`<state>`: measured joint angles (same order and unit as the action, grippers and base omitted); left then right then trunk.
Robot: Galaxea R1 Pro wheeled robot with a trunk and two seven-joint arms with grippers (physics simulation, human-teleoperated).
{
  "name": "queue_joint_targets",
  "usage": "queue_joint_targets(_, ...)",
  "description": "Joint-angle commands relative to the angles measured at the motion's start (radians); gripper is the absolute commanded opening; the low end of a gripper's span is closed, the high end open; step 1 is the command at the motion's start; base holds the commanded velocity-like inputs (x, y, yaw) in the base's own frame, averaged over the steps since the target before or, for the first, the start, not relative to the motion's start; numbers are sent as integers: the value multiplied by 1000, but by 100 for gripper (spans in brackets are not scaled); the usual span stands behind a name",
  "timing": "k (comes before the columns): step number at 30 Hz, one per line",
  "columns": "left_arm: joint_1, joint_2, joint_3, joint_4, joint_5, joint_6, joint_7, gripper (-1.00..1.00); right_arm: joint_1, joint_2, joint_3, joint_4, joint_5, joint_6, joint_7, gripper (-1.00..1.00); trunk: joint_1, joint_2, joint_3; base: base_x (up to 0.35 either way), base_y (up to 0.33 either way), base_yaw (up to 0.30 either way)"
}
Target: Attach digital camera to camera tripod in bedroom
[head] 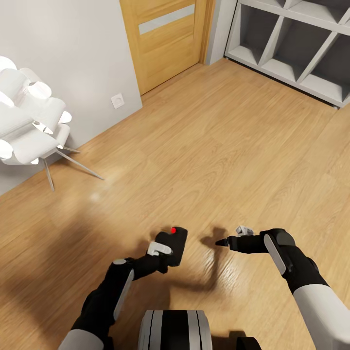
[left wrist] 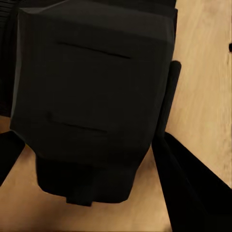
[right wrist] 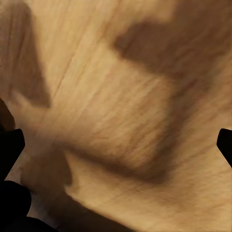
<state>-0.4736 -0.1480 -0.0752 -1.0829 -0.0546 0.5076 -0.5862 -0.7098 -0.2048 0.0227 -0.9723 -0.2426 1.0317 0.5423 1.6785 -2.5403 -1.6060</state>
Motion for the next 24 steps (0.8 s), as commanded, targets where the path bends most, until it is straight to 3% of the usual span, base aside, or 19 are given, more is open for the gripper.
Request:
queue_joint_targets(1,0,-1,7,19,34,5,0,-100,0,-1,2,0,-1,3,1,100,0,0,-1,0,0,0)
queue_joint_targets(2,0,-1,15,55,97,5,19,-100,0,-1,2,0,-1,3,1,100,0,0,-1,0,0,0)
queue_joint_targets(4,0,0,22,85,152,5,47,-100,0,-1,2,0,-1,3,1,100,0,0,-1,0,0,0)
queue_joint_targets(5,0,2,29,106,201,5,81,-100,0,-1,2,0,-1,2,1,100,0,0,-1,0,0,0)
queue_joint_targets(9,0,5,44,130,307,6,156,-100,0,0,2,0,-1,2,0,100,0,0,-1,0,0,0)
queue_joint_targets(15,0,-1,48,113,386,2,203,-100,0,0,2,0,-1,1,-1,100,0,0,-1,0,0,0)
queue_joint_targets(21,0,-5,52,38,408,4,236,-100,0,0,2,0,-1,1,-2,100,0,0,-1,0,0,0)
queue_joint_targets(22,0,-6,46,-33,411,19,298,-100,0,1,2,0,-1,1,-2,100,0,0,-1,0,0,0)
queue_joint_targets(24,0,-6,44,-54,411,26,318,-100,0,1,2,0,-1,1,-2,100,0,0,-1,0,0,0)
